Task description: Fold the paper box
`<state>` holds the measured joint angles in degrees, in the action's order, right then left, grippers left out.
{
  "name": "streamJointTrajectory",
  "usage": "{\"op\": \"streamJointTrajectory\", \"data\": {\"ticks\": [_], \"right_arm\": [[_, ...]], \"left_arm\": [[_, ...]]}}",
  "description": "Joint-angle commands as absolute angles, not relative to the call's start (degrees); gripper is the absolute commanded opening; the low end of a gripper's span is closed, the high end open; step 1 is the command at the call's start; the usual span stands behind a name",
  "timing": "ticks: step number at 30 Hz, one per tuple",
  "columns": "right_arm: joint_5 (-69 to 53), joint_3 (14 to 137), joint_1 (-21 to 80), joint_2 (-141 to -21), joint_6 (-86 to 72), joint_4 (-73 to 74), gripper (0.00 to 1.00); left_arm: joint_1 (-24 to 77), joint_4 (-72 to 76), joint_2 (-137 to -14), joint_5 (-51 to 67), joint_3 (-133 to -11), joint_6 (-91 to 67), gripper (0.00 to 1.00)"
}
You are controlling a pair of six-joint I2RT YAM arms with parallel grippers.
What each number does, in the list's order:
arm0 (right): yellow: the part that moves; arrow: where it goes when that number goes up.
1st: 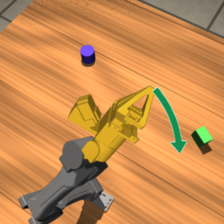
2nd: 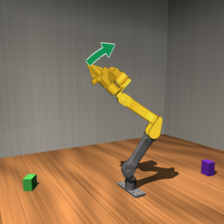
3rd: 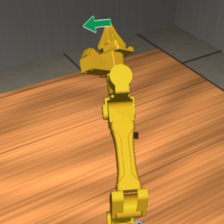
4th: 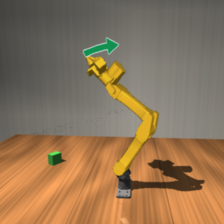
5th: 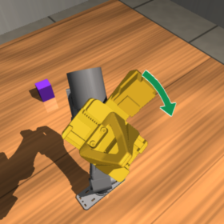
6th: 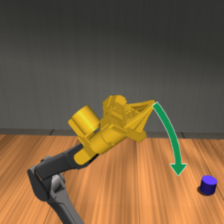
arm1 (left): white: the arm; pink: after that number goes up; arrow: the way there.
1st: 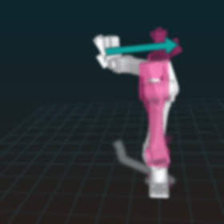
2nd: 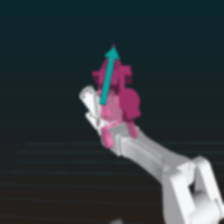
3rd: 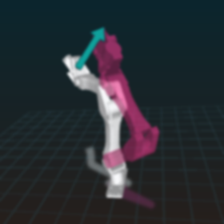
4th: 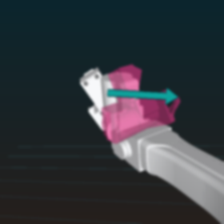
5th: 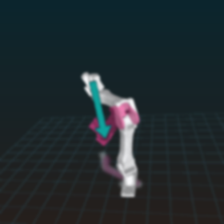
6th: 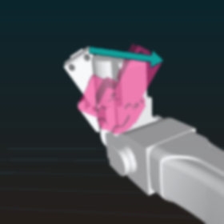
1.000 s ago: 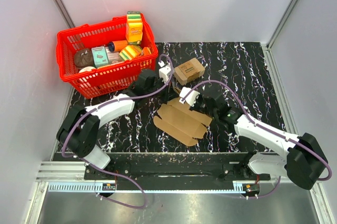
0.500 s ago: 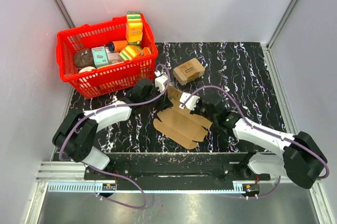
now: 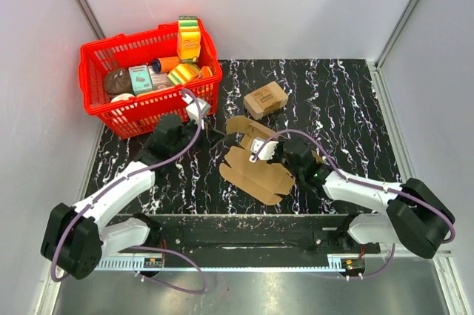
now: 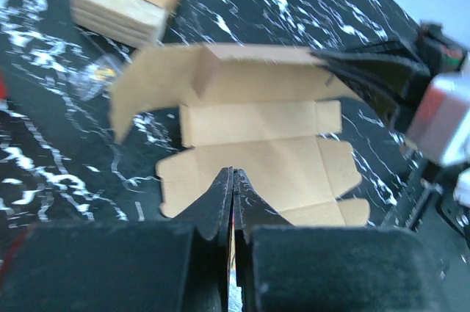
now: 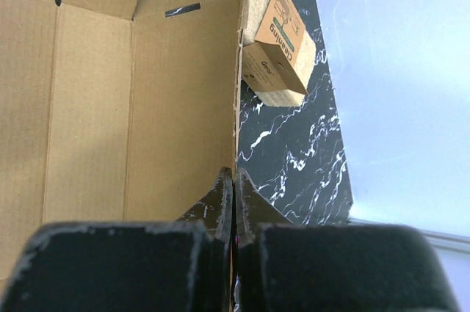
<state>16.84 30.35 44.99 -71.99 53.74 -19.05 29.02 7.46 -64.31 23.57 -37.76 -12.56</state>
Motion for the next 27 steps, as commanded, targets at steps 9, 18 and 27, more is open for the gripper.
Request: {"op": "streamJointTrajectory", "data": {"ticks": [9,18,27], "right_arm": [[14.6,24.5,49.9,-71.1,68.7,-30.8,0.00],[14.8,24.6,50.4,-70.6,68.2,-33.0,0.00],[12.2,25.1,50.4,-68.6,62.9,-30.3,0.00]], "left_arm": [[21.5,10.6,-71.4,18.8,-45.2,-14.3,0.00],[21.3,8.8,-83.9,24.0,-56.2,-12.5,0.16],[18.5,11.2,-91.5,29.6,-58.4,-11.5,0.20]]}}
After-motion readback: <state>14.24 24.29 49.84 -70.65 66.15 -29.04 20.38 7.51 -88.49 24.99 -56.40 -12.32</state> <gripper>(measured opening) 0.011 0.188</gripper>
